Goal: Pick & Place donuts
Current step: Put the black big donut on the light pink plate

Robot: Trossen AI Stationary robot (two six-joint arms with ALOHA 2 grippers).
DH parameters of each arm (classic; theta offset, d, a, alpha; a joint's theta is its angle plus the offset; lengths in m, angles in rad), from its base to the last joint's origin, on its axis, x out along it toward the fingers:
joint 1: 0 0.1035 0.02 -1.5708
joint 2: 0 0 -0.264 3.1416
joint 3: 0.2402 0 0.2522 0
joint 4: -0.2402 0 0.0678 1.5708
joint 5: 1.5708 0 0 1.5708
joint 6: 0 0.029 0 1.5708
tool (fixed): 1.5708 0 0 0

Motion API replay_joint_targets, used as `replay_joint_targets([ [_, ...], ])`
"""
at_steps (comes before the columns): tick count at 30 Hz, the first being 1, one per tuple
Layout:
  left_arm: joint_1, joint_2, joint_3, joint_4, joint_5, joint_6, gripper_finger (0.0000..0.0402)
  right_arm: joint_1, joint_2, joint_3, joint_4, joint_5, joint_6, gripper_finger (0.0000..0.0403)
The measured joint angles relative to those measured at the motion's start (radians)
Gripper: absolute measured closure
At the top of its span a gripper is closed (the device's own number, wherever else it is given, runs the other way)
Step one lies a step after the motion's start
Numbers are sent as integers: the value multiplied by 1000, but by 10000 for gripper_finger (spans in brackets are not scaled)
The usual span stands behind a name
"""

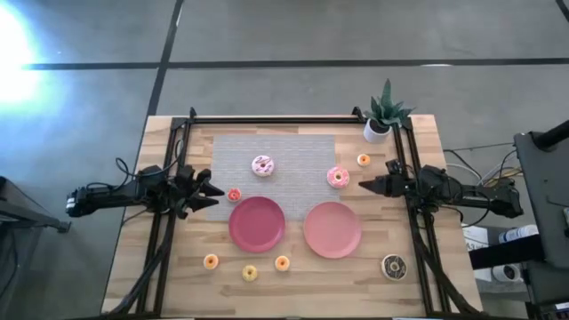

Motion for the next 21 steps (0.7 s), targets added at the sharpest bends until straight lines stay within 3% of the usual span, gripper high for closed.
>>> replay_joint_targets([
  [2,0,0,0,0,0,0,237,0,0,0,8,21,50,339],
  [7,0,0,0,0,0,0,237,4,5,0,59,187,132,339],
  [9,0,0,0,0,0,0,237,5,26,0,126,177,129,339],
  [13,0,0,0,0,0,0,237,26,150,15,257,52,154,336],
  [16,0,0,0,0,0,0,237,79,310,112,86,3,172,331],
  [21,0,0,0,0,0,0,237,204,621,399,-507,-69,32,329],
])
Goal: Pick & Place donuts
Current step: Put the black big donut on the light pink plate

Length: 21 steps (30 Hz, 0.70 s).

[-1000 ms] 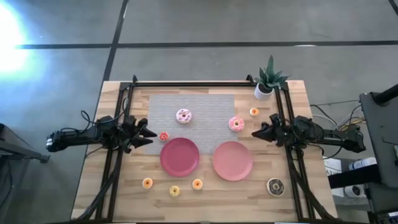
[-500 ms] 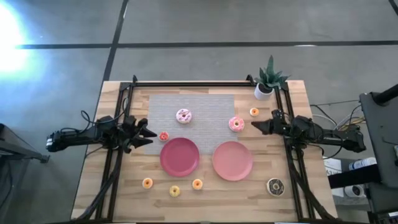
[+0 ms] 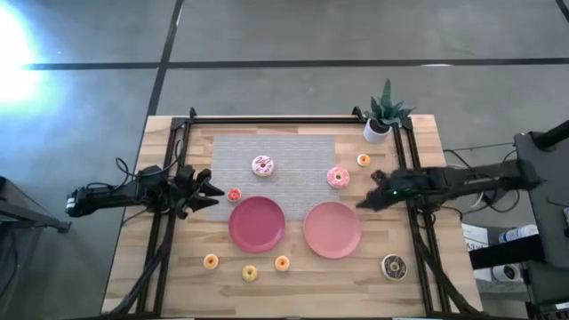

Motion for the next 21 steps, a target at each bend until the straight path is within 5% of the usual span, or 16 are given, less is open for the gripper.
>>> replay_joint_targets([
  [3,0,0,0,0,0,0,237,90,158,158,-282,-56,-46,325],
  [9,0,0,0,-1,0,0,237,313,369,397,-549,-92,-140,300],
  [21,0,0,0,0,0,0,237,723,598,433,-571,-81,-159,181],
])
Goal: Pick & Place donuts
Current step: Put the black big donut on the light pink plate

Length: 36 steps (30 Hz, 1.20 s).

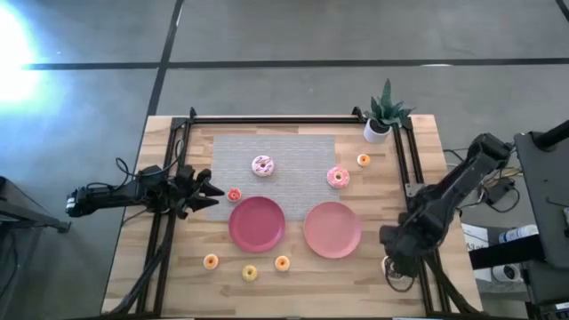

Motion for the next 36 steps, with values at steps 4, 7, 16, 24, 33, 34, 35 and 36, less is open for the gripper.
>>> replay_joint_targets([
  [4,0,0,0,0,0,0,237,61,73,-11,39,15,-126,169],
  [7,0,0,0,0,0,0,237,75,105,-41,72,15,-147,169],
  [16,0,0,0,0,0,0,237,67,72,-134,228,35,-109,179],
  [24,0,0,0,0,0,0,237,63,100,-210,340,42,-85,179],
  [33,0,1,0,0,0,0,237,52,148,-220,374,30,-92,223],
  [34,0,1,0,0,0,0,237,48,150,-220,381,30,-88,240],
  [35,0,1,0,0,0,0,237,44,152,-221,386,29,-82,260],
  [36,0,1,0,0,0,0,237,37,154,-222,393,28,-79,282],
])
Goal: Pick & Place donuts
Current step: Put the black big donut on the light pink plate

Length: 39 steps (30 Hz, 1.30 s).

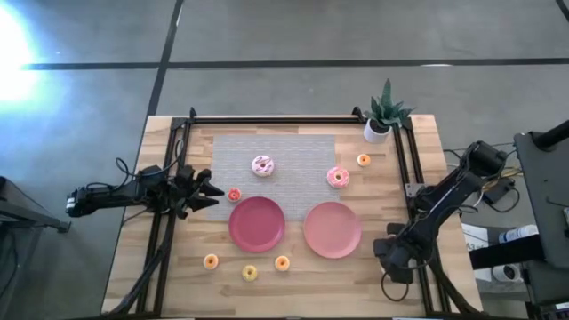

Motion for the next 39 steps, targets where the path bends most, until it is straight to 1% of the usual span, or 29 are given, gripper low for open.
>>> replay_joint_targets([
  [4,0,0,0,0,0,0,237,-42,-12,-1,47,-9,24,369],
  [5,0,0,0,0,0,0,237,-58,-23,5,55,-8,33,379],
  [7,0,0,0,0,0,0,237,-96,-52,35,55,5,44,382],
  [9,0,0,0,0,0,0,237,-148,-88,77,52,42,46,382],
  [13,0,0,0,0,0,0,237,-280,-145,172,34,177,29,383],
  [15,0,0,0,0,0,0,237,-358,-149,205,12,228,19,384],
  [18,0,0,0,0,0,0,237,-483,-112,220,10,243,-5,384],
  [20,0,0,0,0,0,0,237,-549,-66,218,19,214,-38,381],
  [22,0,0,0,-1,0,0,237,-591,-18,219,36,154,-81,373],
  [24,0,0,0,0,0,0,237,-606,30,224,28,88,-107,363],
  [26,0,0,0,-1,0,0,237,-607,73,224,10,45,-125,352],
  [32,0,0,0,-1,0,0,237,-582,160,225,6,43,-127,315],
  [36,0,0,0,0,0,0,237,-560,167,249,3,55,-138,279],
  [39,0,0,0,0,0,0,237,-542,150,264,-8,99,-146,244],
])
